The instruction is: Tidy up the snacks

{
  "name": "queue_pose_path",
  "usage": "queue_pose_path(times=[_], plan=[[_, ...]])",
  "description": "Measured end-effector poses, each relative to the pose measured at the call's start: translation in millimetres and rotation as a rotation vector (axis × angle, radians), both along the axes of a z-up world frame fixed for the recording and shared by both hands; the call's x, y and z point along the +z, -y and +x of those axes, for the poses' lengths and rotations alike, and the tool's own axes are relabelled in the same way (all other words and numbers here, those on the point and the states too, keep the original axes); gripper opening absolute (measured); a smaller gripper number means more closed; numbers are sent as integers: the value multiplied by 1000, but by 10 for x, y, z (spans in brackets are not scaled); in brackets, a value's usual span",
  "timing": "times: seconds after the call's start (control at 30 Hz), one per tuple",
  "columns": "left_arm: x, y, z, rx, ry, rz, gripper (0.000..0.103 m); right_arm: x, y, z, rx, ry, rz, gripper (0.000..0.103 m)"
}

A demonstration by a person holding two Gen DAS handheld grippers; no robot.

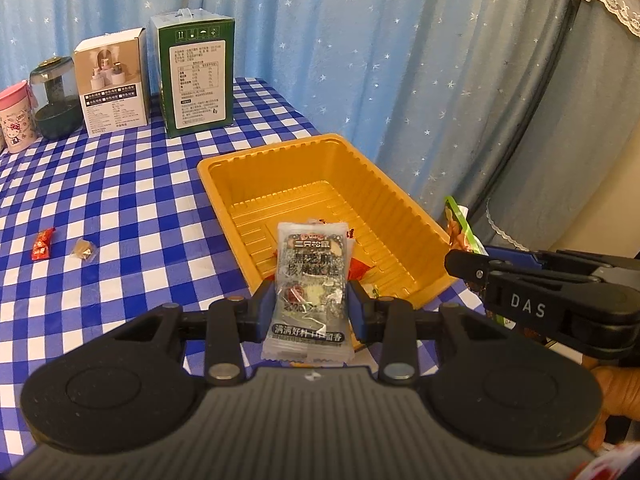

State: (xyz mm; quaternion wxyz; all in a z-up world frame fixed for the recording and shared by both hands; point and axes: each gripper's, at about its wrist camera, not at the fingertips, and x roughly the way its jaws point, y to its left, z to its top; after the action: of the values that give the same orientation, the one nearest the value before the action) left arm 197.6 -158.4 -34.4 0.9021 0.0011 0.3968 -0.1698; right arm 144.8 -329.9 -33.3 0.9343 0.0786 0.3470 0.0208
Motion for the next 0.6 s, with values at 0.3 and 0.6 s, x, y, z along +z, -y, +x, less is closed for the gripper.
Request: queue_pose_path(times=[0.3, 0.6], plan=[[-122, 51, 254, 9, -16, -7, 34, -54, 64, 343, 30, 1, 2, 30], [-250, 67, 534, 25, -27, -34, 34, -160, 144, 709, 64, -11, 20, 31]])
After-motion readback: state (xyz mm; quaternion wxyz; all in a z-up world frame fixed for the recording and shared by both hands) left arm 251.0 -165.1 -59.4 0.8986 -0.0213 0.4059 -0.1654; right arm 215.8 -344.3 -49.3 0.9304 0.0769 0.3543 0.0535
